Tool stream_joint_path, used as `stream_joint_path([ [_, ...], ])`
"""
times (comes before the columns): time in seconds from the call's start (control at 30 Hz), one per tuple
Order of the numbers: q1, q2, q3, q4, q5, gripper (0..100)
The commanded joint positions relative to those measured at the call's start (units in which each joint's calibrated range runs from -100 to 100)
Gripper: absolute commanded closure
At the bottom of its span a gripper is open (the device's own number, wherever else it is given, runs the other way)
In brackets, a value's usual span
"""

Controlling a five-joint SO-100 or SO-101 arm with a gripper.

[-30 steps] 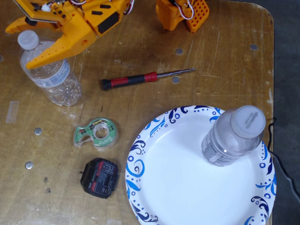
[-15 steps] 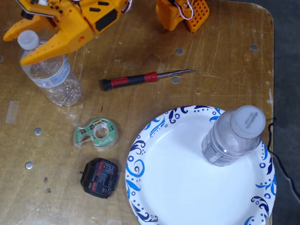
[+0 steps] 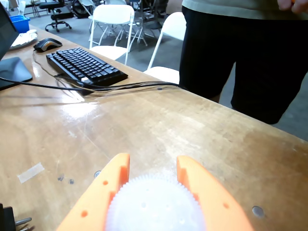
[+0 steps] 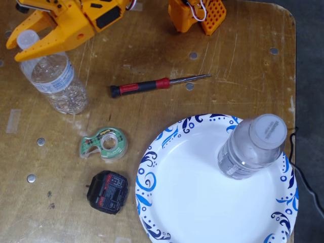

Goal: Move the bottles to the plate

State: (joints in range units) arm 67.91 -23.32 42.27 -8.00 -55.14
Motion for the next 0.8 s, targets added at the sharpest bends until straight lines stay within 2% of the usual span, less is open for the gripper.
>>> stream_joint_path([
  [0.0,0.4,-0.5,-1.4,-0.4,0.2,94],
  [0.3,-0.1,-0.9,-3.0,-1.1,0.1,94],
  [0.4,-0.3,-2.2,-7.3,-2.3,0.0,99],
  [0.53,-1.6,-3.1,-14.4,1.4,-0.1,99],
  [0.67,-7.9,-3.2,-23.9,8.1,-0.2,99],
  [0.77,-16.2,-2.6,-31.3,13.3,-0.2,99],
])
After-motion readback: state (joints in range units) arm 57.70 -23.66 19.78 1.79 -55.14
